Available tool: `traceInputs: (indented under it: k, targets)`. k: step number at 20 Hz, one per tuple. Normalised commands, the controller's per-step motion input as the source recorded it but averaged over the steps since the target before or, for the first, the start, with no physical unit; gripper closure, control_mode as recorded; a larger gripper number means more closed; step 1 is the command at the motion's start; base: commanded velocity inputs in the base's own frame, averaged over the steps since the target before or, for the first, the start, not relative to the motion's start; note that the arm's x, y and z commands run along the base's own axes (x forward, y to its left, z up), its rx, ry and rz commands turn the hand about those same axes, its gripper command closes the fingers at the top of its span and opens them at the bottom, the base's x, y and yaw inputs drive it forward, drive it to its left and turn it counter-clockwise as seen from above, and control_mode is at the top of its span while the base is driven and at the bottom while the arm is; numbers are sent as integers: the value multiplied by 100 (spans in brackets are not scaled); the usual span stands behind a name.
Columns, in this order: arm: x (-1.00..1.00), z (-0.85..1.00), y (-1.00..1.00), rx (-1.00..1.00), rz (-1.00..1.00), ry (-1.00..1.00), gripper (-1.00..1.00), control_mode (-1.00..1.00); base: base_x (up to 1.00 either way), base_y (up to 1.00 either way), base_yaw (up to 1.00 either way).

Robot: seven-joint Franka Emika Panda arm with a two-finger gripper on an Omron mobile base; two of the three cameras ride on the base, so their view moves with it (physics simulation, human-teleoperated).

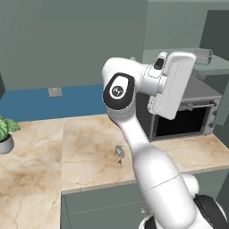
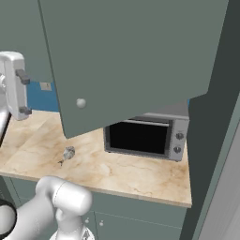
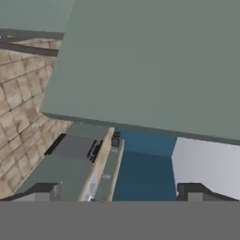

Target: Retrieve the tupperware from the cabinet, then place the raw meat into the tupperware to avoid contamination.

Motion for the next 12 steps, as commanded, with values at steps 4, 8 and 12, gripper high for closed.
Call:
traceInputs:
  k: [4, 8, 12]
  targets:
    - [53, 0, -37, 0, 10, 3, -100, -100, 0, 0, 0]
    - [6, 0, -49, 0, 12, -1, -100, -100, 0, 0, 0]
    - [-31, 0, -66, 4, 11, -8, -100, -100, 0, 0, 0]
